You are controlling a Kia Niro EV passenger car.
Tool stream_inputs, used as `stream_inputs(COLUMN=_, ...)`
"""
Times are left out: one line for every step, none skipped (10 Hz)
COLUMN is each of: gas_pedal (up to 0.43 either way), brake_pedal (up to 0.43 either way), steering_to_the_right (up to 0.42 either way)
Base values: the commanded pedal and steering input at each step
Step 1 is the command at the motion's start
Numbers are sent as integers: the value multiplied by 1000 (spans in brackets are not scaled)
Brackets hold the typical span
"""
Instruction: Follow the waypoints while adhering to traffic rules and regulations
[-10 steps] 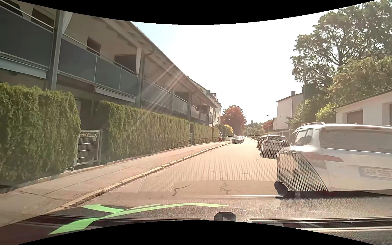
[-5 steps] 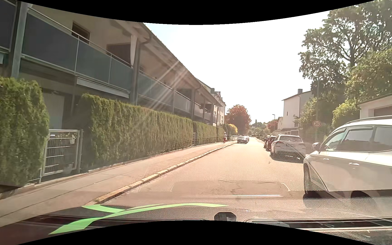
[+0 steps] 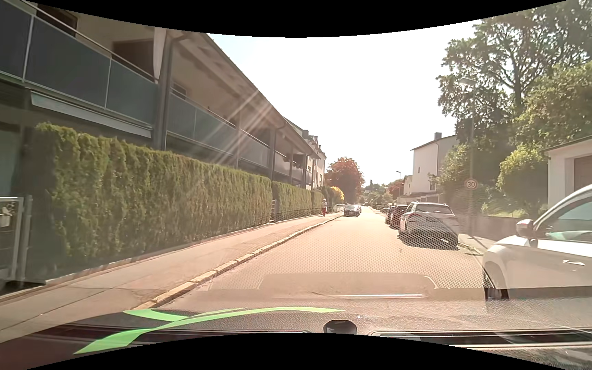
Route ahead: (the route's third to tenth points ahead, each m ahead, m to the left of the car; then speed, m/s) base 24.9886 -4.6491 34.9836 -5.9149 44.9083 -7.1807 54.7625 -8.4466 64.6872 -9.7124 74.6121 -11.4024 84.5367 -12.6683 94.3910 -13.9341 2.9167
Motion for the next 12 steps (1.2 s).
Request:
stream_inputs(gas_pedal=47, brake_pedal=0, steering_to_the_right=89)
stream_inputs(gas_pedal=67, brake_pedal=0, steering_to_the_right=93)
stream_inputs(gas_pedal=79, brake_pedal=0, steering_to_the_right=106)
stream_inputs(gas_pedal=79, brake_pedal=0, steering_to_the_right=120)
stream_inputs(gas_pedal=87, brake_pedal=0, steering_to_the_right=125)
stream_inputs(gas_pedal=98, brake_pedal=0, steering_to_the_right=122)
stream_inputs(gas_pedal=110, brake_pedal=0, steering_to_the_right=107)
stream_inputs(gas_pedal=118, brake_pedal=0, steering_to_the_right=87)
stream_inputs(gas_pedal=130, brake_pedal=0, steering_to_the_right=70)
stream_inputs(gas_pedal=138, brake_pedal=0, steering_to_the_right=64)
stream_inputs(gas_pedal=138, brake_pedal=0, steering_to_the_right=64)
stream_inputs(gas_pedal=138, brake_pedal=0, steering_to_the_right=65)
